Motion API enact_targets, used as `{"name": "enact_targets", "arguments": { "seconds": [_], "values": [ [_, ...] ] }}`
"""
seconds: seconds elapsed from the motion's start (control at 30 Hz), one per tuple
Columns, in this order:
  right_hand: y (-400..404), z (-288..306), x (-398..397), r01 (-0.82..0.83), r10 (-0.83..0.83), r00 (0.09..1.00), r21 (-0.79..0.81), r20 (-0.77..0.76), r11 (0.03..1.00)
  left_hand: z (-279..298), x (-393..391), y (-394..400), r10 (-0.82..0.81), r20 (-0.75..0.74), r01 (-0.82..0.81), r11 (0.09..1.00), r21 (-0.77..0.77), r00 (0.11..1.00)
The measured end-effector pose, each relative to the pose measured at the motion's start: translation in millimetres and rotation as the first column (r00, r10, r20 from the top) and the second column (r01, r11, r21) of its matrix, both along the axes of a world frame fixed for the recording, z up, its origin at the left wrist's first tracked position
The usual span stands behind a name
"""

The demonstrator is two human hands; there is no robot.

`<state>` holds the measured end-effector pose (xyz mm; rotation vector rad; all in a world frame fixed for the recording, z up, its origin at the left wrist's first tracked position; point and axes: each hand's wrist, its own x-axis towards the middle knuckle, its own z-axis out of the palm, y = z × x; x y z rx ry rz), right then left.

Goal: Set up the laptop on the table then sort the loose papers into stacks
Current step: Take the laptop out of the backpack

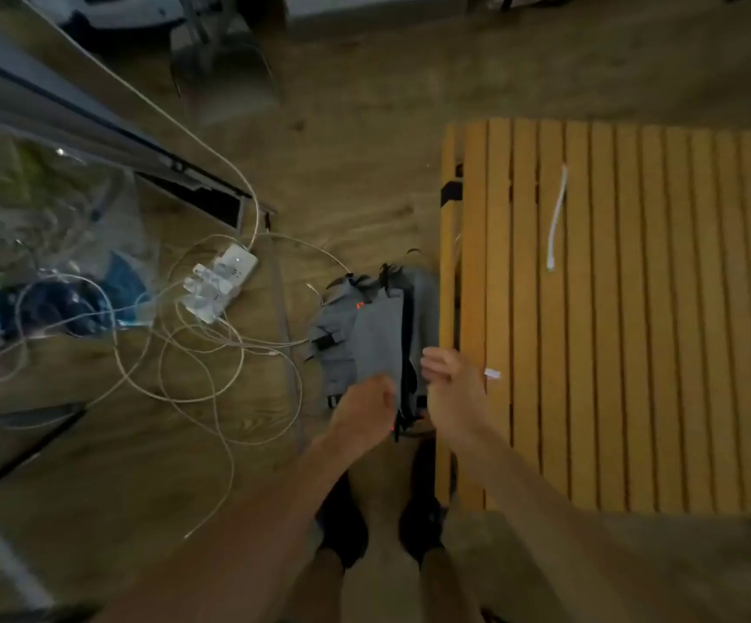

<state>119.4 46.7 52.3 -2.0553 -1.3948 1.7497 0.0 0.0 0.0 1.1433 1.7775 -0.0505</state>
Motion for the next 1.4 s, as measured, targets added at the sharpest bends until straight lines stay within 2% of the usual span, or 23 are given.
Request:
{"name": "enact_targets", "arguments": {
  "seconds": [0.1, 0.17, 0.23, 0.3, 0.33, 0.37, 0.4, 0.43, 0.47, 0.53, 0.6, 0.67, 0.77, 0.83, 0.9, 0.93, 1.0, 1.07, 1.13, 1.2, 1.27, 1.4],
  "values": [
    [21, -57, -19, 0.102, -0.103, 0.994, 0.025, 0.044, 0.995, -65, 10, 29, 0.079, -0.022, -0.078, 0.997, 0.028, 0.997],
    [42, -90, -30, 0.084, -0.084, 0.996, 0.011, 0.042, 0.996, -102, 10, 45, 0.076, -0.037, -0.075, 0.997, 0.033, 0.996],
    [54, -124, -35, -0.031, 0.033, 0.998, -0.025, 0.062, 0.999, -133, 4, 48, 0.005, -0.045, -0.005, 1.000, 0.014, 0.999],
    [56, -151, -39, -0.240, 0.242, 0.954, -0.031, 0.179, 0.970, -148, -6, 42, 0.043, 0.002, -0.043, 0.999, 0.018, 0.999],
    [55, -161, -40, -0.445, 0.433, 0.854, -0.026, 0.290, 0.895, -152, -14, 35, 0.080, 0.019, -0.080, 0.996, 0.023, 0.997],
    [51, -168, -41, -0.655, 0.623, 0.673, -0.070, 0.398, 0.752, -156, -24, 26, 0.129, 0.028, -0.130, 0.991, 0.030, 0.991],
    [45, -173, -41, -0.811, 0.753, 0.443, -0.140, 0.486, 0.568, -153, -36, 17, 0.161, 0.013, -0.161, 0.986, 0.032, 0.987],
    [41, -178, -40, -0.891, 0.802, 0.235, -0.208, 0.549, 0.404, -151, -49, 7, 0.191, 0.001, -0.191, 0.981, 0.042, 0.982],
    [37, -181, -39, -0.926, 0.802, 0.079, -0.254, 0.592, 0.279, -144, -62, -3, 0.209, -0.018, -0.208, 0.977, 0.054, 0.978],
    [33, -186, -36, -0.947, 0.775, -0.178, -0.320, 0.607, 0.033, -122, -86, -16, 0.253, -0.032, -0.250, 0.965, 0.082, 0.967],
    [30, -190, -32, -0.894, 0.755, -0.382, -0.420, 0.533, -0.155, -104, -107, -29, 0.291, -0.043, -0.287, 0.955, 0.078, 0.956],
    [29, -191, -31, -0.832, 0.780, -0.422, -0.539, 0.461, -0.132, -91, -125, -44, 0.334, -0.073, -0.328, 0.941, 0.079, 0.940],
    [30, -195, -36, -0.838, 0.780, -0.340, -0.546, 0.525, 0.003, -90, -142, -62, 0.420, -0.095, -0.413, 0.907, 0.085, 0.902],
    [36, -204, -41, -0.821, 0.814, -0.189, -0.543, 0.549, 0.175, -90, -145, -70, 0.455, -0.081, -0.450, 0.890, 0.067, 0.887],
    [45, -220, -47, -0.779, 0.861, 0.073, -0.511, 0.504, 0.364, -92, -145, -78, 0.486, -0.032, -0.484, 0.874, 0.051, 0.874],
    [50, -229, -51, -0.714, 0.848, 0.257, -0.500, 0.464, 0.490, -92, -145, -81, 0.500, -0.007, -0.499, 0.865, 0.046, 0.866],
    [58, -252, -54, -0.501, 0.660, 0.616, -0.432, 0.431, 0.750, -94, -145, -85, 0.510, 0.020, -0.510, 0.858, 0.063, 0.860],
    [62, -272, -52, -0.297, 0.437, 0.794, -0.357, 0.422, 0.886, -96, -141, -84, 0.500, 0.012, -0.498, 0.862, 0.093, 0.866],
    [61, -285, -50, -0.149, 0.269, 0.879, -0.308, 0.394, 0.940, -95, -134, -82, 0.494, 0.047, -0.496, 0.863, 0.093, 0.868],
    [58, -291, -47, -0.127, 0.243, 0.874, -0.285, 0.421, 0.950, -93, -124, -77, 0.484, 0.106, -0.493, 0.866, 0.085, 0.869],
    [51, -280, -50, -0.210, 0.305, 0.859, -0.260, 0.411, 0.943, -91, -121, -71, 0.484, 0.130, -0.496, 0.864, 0.082, 0.865],
    [32, -260, -64, -0.439, 0.498, 0.833, -0.259, 0.242, 0.860, -87, -129, -74, 0.462, 0.109, -0.472, 0.878, 0.083, 0.880]
  ]
}}
